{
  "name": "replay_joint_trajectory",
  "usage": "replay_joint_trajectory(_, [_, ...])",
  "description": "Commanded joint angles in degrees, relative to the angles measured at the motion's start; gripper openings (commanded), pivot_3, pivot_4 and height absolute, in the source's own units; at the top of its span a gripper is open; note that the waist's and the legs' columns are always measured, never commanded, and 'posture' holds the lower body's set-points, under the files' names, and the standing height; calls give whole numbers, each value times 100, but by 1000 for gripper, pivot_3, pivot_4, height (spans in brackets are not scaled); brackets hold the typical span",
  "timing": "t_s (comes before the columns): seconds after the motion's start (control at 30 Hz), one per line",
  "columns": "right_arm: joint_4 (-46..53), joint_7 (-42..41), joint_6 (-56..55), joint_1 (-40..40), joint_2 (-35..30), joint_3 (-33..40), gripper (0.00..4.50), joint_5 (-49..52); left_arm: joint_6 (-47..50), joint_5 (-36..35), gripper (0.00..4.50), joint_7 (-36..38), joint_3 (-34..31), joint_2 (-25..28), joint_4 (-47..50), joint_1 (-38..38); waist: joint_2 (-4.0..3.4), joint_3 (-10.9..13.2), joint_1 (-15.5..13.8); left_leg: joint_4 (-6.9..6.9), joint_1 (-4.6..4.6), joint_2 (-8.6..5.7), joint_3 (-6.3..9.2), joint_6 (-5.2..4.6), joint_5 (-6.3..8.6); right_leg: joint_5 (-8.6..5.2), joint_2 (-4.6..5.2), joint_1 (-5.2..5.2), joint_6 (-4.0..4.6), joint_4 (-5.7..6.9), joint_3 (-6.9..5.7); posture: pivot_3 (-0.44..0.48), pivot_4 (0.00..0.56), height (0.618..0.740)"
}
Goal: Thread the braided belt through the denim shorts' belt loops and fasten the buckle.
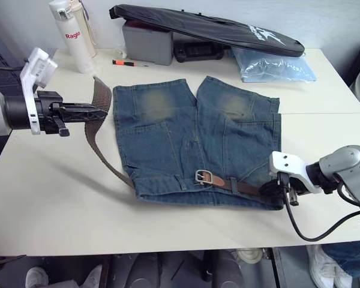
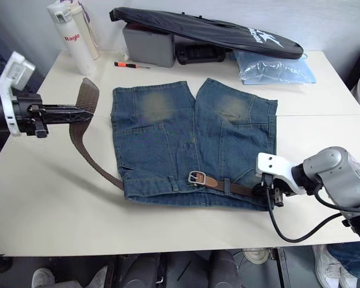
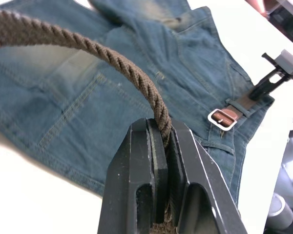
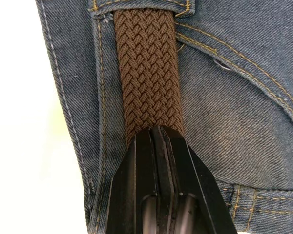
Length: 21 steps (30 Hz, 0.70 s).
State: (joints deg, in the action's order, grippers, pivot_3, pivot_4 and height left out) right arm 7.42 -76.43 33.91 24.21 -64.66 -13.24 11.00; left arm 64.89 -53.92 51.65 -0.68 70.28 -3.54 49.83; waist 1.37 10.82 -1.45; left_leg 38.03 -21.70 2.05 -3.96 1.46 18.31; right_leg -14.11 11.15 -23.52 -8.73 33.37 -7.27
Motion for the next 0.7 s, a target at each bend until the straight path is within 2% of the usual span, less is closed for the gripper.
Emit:
replay_joint_trajectory(0.03, [193,44,294,-50,76,189,40,193,-20,19,0,529,-134,-63,212,359,0,0,5,1,-3,0,0,0,0,0,0,-2,0,0,0,0,150,740])
replay_joint_trajectory(0.17, [520,135,517,120,328,464,40,582,-96,82,0,840,-6,-288,800,143,-2,2,20,2,-4,4,0,0,0,0,-1,-6,-1,6,0,0,150,740])
replay_joint_trajectory(0.23, [663,202,709,230,438,658,40,810,-253,331,0,936,233,-422,1108,30,-6,5,30,3,-5,5,0,0,0,0,-2,-9,-1,9,2,0,150,740])
replay_joint_trajectory(0.43, [767,621,988,568,733,1137,40,1220,-828,1200,0,987,1021,-970,1698,-53,-9,7,10,17,-24,7,1,0,0,0,-5,-19,-2,11,-1,0,150,740])
replay_joint_trajectory(0.5, [775,833,1045,661,806,1271,40,1256,-1064,1416,0,1131,1155,-1062,1775,-85,-10,7,8,24,-36,8,4,-1,0,1,-5,-25,-4,11,-4,0,150,740])
replay_joint_trajectory(0.67, [982,1427,1045,948,1105,1612,40,1378,-2094,2483,0,1588,1788,-1084,1815,-144,-10,7,14,24,-42,8,4,-1,0,2,-5,-32,-4,12,-6,0,150,740])
replay_joint_trajectory(0.7, [1060,1492,979,1001,1144,1555,330,1337,-2329,2718,0,1676,1934,-1125,1801,-131,-10,7,17,24,-42,8,4,-1,0,2,-6,-33,-4,11,-5,0,150,740])
